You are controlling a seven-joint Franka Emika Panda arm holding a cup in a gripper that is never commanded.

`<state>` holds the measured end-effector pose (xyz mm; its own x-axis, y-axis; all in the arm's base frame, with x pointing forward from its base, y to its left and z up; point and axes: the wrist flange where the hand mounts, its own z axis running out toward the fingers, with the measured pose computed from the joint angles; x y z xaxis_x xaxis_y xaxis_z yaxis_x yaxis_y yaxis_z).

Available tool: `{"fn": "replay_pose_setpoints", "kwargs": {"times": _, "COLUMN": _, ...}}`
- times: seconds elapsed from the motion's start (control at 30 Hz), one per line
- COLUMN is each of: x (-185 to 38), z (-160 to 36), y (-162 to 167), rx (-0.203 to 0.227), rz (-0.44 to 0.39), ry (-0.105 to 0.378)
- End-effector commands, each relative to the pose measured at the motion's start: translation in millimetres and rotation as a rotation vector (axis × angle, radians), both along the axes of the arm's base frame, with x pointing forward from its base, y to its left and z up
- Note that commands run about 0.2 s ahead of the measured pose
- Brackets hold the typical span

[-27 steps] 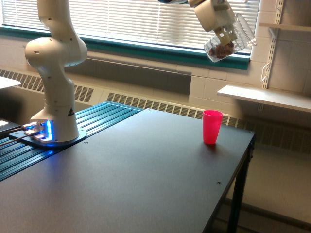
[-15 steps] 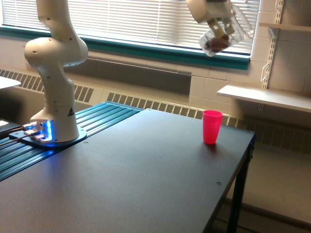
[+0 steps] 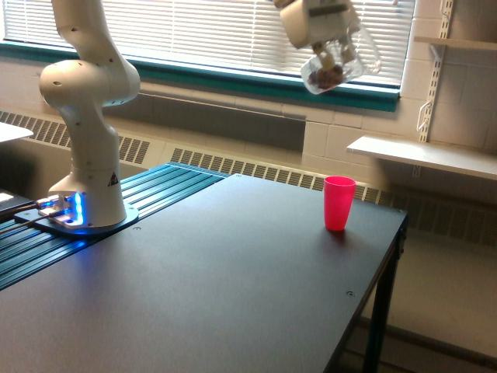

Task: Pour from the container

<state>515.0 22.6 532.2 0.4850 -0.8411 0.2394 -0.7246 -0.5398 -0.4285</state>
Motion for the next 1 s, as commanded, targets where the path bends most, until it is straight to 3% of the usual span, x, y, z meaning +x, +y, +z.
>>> {"fn": "replay_pose_setpoints", "kwargs": {"times": 0.03, "x": -26.7, "z": -8.7, "y": 30.9, "rx": 0.106, "rz": -0.064, "ry": 0.043}}
{"fn": "replay_pose_setpoints", "kwargs": {"times": 0.4, "x": -62.7, "z": -28.4, "y": 69.8, "rx": 0.118, "rz": -0.069, "ry": 0.122}}
{"fn": "replay_pose_setpoints", "kwargs": {"times": 0.63, "x": -79.0, "z": -44.8, "y": 101.7, "rx": 0.09, "rz": -0.049, "ry": 0.179}}
{"fn": "replay_pose_setpoints", "kwargs": {"times": 0.8, "x": -86.6, "z": -55.8, "y": 120.1, "rx": 0.119, "rz": -0.065, "ry": 0.23}}
{"fn": "replay_pose_setpoints", "kwargs": {"times": 0.93, "x": -90.5, "z": -64.6, "y": 132.2, "rx": 0.19, "rz": -0.104, "ry": 0.286}}
{"fn": "replay_pose_setpoints", "kwargs": {"times": 1.0, "x": -91.6, "z": -68.4, "y": 137.7, "rx": 0.2, "rz": -0.115, "ry": 0.311}}
